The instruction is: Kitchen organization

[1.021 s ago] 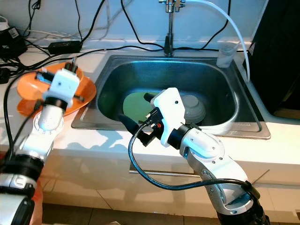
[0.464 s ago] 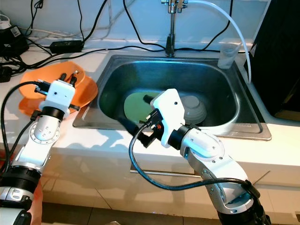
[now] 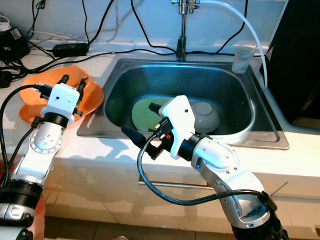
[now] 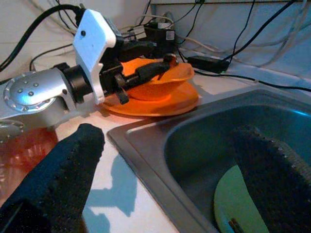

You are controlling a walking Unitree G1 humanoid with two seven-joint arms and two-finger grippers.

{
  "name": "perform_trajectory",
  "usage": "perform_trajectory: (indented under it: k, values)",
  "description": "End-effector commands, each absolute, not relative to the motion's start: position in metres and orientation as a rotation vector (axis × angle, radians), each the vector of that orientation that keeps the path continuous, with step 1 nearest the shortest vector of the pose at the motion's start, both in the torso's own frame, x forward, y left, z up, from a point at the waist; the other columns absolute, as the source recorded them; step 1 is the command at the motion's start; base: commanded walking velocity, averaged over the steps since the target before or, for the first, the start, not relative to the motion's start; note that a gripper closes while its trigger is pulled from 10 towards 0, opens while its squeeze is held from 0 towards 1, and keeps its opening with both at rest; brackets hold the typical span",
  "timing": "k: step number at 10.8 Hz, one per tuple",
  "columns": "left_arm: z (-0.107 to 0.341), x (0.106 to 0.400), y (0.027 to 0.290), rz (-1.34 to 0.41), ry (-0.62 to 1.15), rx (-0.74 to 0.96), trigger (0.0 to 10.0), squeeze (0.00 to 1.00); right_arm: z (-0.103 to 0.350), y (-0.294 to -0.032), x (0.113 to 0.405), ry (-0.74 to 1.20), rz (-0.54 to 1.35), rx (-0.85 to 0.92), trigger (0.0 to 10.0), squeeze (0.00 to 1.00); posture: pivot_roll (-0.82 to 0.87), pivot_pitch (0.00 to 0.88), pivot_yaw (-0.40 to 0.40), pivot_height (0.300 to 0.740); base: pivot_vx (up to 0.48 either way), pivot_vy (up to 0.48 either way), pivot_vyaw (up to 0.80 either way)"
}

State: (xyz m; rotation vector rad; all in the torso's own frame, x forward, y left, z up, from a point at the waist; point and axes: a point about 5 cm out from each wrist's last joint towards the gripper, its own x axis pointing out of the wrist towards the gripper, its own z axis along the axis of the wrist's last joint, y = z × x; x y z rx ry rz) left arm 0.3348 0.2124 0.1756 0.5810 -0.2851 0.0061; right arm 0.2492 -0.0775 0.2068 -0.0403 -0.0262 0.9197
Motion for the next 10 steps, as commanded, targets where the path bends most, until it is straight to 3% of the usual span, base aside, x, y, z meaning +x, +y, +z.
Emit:
perform_trajectory:
  k: [1,7,10]
  values:
    - [0.179,0.333,0.212,0.001,-0.289,0.565,10.0,1.0,0.21,-0.076,0.247,-0.037,0.942,-0.033,10.0,0.0,-0.07,0.0,0.044,0.74,0.0,0.0,0.0]
    - [0.202,0.319,0.179,-0.063,-0.38,0.476,10.0,1.0,0.211,-0.077,0.249,-0.039,0.948,-0.039,10.0,0.0,-0.07,0.0,0.038,0.74,0.0,0.0,0.0]
    - [0.208,0.319,0.182,-0.039,-0.39,0.518,10.0,1.0,0.21,-0.075,0.249,-0.037,0.952,-0.044,10.0,0.0,-0.07,0.0,0.038,0.74,0.0,0.0,0.0]
